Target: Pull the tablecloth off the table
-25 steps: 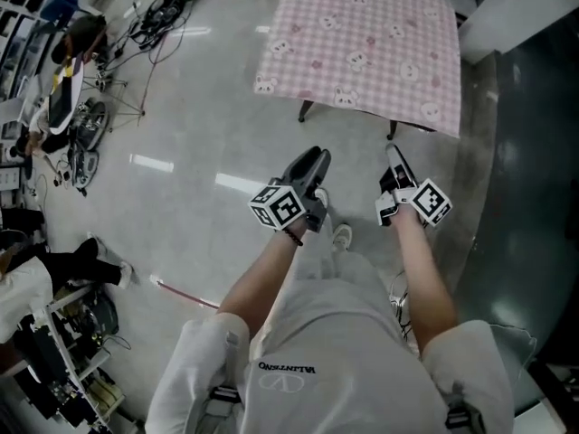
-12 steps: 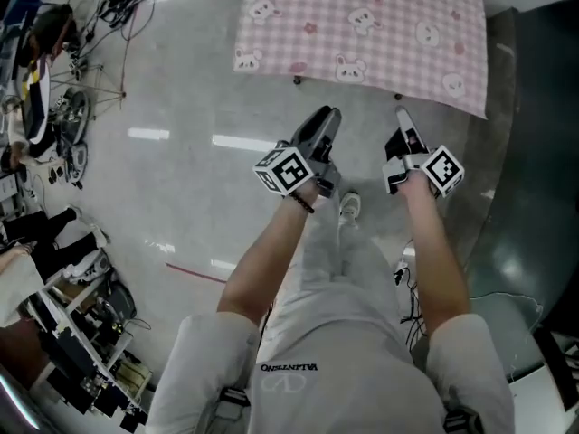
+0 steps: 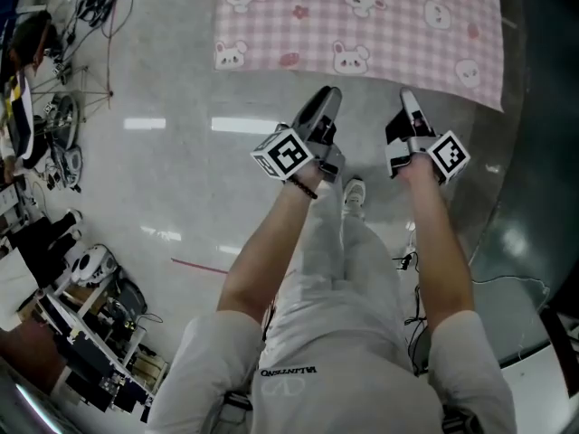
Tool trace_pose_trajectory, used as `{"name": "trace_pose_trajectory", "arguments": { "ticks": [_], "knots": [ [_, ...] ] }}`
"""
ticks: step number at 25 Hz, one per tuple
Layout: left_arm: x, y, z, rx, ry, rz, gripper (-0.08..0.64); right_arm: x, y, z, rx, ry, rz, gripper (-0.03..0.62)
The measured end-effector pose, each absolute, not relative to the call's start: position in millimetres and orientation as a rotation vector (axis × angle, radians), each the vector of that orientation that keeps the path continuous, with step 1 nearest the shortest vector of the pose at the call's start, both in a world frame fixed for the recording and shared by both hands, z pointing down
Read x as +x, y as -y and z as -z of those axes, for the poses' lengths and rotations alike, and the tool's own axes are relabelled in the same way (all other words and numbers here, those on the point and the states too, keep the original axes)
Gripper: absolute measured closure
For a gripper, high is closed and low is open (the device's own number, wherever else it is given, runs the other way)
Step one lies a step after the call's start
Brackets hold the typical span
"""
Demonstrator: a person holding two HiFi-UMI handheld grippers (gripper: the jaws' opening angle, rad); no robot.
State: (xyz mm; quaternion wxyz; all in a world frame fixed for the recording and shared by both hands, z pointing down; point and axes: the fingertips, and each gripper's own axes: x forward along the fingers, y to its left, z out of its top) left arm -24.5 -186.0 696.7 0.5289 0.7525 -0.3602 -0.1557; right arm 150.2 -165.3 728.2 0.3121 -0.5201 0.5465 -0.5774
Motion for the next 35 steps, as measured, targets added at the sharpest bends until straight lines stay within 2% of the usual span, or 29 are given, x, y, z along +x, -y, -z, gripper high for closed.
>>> {"name": "trace_pose_trajectory", "arguments": {
  "ticks": [21, 28, 35],
  "knots": [
    [-25.0, 223.0, -735.4, 1.667, 0.834, 0.453, 0.449, 162.5, 199.4, -760.8, -1.307, -1.257, 1.431, 0.491],
    [-21.1, 225.5, -725.8, 1.473, 0.742, 0.595, 0.449, 159.0, 205.8, -759.0, -1.295, -1.262, 1.433, 0.491],
    [-34.0, 232.5, -741.0, 1.474, 0.809, 0.565, 0.448, 160.9, 204.8, -763.6, -1.301, -1.272, 1.431, 0.497]
  ]
}}
